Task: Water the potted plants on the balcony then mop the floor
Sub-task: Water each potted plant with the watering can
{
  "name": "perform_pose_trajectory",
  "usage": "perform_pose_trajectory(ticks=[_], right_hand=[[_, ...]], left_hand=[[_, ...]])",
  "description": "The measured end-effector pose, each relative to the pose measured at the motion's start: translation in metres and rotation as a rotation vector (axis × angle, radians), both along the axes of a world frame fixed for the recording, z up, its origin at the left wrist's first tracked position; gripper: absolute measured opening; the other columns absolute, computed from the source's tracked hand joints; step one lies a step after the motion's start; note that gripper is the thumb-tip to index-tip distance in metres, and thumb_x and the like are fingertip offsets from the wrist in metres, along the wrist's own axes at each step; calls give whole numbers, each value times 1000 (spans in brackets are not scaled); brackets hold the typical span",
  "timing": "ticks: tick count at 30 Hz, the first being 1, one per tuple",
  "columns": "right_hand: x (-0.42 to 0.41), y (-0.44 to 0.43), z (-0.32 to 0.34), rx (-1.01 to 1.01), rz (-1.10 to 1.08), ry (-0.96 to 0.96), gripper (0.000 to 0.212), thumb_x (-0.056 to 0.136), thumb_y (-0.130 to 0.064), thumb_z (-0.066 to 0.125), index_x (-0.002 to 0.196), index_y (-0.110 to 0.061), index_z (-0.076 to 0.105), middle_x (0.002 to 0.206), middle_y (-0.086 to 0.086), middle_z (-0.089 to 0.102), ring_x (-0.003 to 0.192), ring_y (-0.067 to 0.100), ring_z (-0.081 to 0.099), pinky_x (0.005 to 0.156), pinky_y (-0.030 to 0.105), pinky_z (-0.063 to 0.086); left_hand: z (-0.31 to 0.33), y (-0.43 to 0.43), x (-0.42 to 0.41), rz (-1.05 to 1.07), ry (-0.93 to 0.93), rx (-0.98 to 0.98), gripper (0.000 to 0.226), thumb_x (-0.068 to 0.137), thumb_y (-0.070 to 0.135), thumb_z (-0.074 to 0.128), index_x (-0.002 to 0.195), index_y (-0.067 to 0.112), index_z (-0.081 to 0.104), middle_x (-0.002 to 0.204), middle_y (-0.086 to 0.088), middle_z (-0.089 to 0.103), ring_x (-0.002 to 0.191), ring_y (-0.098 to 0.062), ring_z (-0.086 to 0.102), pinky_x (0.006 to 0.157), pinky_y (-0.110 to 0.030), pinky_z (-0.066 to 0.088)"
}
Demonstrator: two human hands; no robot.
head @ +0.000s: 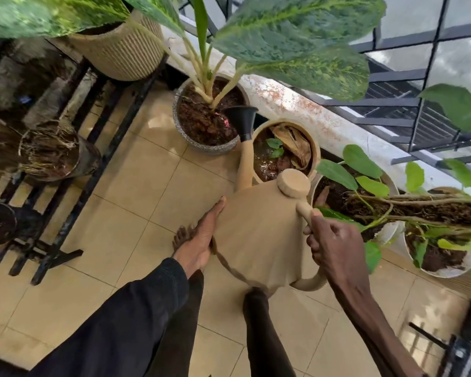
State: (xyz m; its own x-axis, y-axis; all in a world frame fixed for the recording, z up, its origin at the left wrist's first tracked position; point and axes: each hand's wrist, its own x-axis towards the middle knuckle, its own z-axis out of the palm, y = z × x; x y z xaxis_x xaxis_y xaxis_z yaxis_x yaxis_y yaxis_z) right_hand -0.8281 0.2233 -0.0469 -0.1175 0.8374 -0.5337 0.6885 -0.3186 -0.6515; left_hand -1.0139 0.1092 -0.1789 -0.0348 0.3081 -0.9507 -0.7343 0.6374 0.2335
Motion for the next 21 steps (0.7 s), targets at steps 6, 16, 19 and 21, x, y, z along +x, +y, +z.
perform_pose_trajectory(ticks=[6, 16, 19, 21], right_hand=[[-56, 14, 7, 87, 93, -26, 57, 93, -57, 53, 58, -17, 72, 46, -8, 62, 44, 16, 49, 52, 41, 46], [-116, 24, 23, 126, 179, -163, 67, 104, -51, 58, 81, 10, 75, 72, 28, 73, 68, 49, 69, 61, 60, 60], [-123, 24, 27, 125, 184, -176, 69, 104, -52, 57, 87, 13, 74, 74, 29, 73, 69, 48, 70, 80, 65, 62], [-128, 24, 28, 125, 195, -178, 68, 105, -50, 57, 87, 14, 74, 73, 28, 73, 66, 45, 70, 99, 69, 55]], left_hand=[[4, -4, -36, 18, -89, -51, 84, 77, 80, 63, 137, 22, 57, 126, -16, 67, 118, -34, 62, 104, -50, 49], [18, -3, -79, 0, -159, -138, 72, 81, 80, 58, 127, 25, 66, 123, -16, 70, 117, -37, 63, 108, -57, 44], [20, -4, -84, 0, -148, -146, 71, 80, 79, 59, 126, 25, 67, 119, -15, 72, 115, -36, 65, 105, -58, 48], [21, -5, -87, 8, -160, -138, 70, 81, 78, 59, 126, 25, 67, 118, -15, 73, 114, -35, 66, 104, -57, 49]])
